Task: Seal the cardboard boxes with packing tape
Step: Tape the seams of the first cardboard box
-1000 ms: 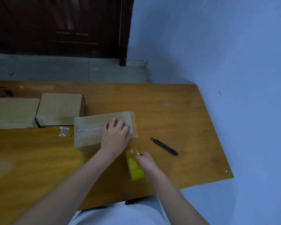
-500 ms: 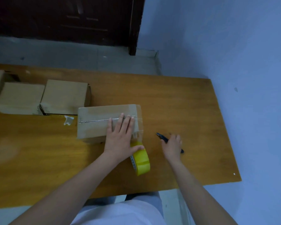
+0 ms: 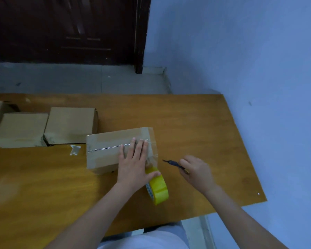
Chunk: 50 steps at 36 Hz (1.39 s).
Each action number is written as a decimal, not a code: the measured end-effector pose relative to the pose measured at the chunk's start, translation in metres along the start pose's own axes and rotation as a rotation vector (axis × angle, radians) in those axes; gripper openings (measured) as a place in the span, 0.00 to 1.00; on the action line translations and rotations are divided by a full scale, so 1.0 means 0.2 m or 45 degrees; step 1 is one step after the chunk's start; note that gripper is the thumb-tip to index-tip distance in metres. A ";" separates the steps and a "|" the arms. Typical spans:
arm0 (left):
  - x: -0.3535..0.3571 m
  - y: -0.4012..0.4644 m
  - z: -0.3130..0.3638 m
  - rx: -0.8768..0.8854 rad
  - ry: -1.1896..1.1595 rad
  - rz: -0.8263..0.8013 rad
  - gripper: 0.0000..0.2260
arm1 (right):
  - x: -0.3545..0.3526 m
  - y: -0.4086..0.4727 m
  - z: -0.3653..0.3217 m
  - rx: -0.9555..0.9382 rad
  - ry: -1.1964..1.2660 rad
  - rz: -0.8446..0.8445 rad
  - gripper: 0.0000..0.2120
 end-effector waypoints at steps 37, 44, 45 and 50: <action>0.02 0.00 0.00 -0.013 0.067 -0.041 0.49 | 0.45 -0.06 0.07 0.893 0.291 -0.478 0.14; 0.00 0.00 0.01 0.020 0.110 -0.034 0.48 | 0.53 -0.04 -0.24 0.982 1.545 -0.801 0.36; 0.00 0.00 0.01 0.022 0.112 -0.038 0.49 | 0.56 -0.05 -0.24 0.986 1.568 -0.841 0.39; -0.01 0.00 0.01 0.028 0.107 -0.015 0.51 | 0.53 -0.04 -0.24 0.922 1.664 -0.841 0.09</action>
Point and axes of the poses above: each hand's wrist, its own y-axis towards the middle knuckle, its own x-axis out of the palm, z = x × y, the point moved 9 cm from there along y, towards the middle knuckle, and after that the axes turned 9 degrees about -y, right-handed, at the moved point
